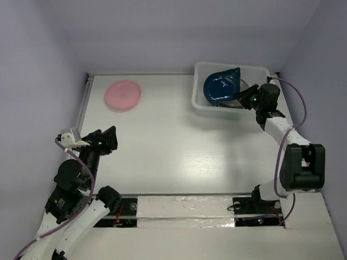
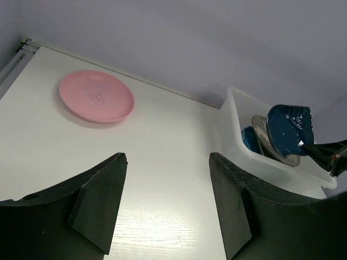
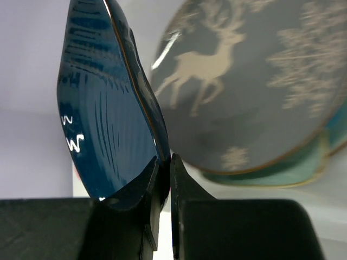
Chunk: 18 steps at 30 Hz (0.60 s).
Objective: Place the plates into the plastic bin on the countertop
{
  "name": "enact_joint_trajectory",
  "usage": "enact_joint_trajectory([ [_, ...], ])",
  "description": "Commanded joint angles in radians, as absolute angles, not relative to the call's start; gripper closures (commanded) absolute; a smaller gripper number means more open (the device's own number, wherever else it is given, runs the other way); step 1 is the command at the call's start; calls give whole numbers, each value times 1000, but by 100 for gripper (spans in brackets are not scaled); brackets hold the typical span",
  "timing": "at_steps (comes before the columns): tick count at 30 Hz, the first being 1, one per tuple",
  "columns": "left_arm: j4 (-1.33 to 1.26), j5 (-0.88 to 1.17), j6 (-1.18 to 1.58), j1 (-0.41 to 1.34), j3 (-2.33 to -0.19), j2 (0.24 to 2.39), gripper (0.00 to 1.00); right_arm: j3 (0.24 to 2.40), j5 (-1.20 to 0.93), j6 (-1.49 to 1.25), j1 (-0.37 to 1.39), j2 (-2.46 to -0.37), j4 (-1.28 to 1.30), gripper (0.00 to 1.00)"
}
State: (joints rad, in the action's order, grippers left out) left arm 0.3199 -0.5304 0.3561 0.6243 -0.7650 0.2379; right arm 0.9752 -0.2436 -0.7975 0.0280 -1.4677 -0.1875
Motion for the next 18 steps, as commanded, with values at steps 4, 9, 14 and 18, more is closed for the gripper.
enact_joint_trajectory([
  [4, 275, -512, 342, 618, -761, 244, 41, 1117, -360, -784, -63, -1540, -229, 100],
  [9, 273, -515, 342, 618, -761, 250, 41, 1187, -377, -784, -98, -1624, -192, 100],
  [14, 276, -517, 342, 618, -761, 256, 41, 1268, -359, -772, -118, -1707, -125, 97],
  [18, 275, -520, 342, 618, -761, 264, 41, 1315, -347, -747, -127, -1755, -84, 88],
])
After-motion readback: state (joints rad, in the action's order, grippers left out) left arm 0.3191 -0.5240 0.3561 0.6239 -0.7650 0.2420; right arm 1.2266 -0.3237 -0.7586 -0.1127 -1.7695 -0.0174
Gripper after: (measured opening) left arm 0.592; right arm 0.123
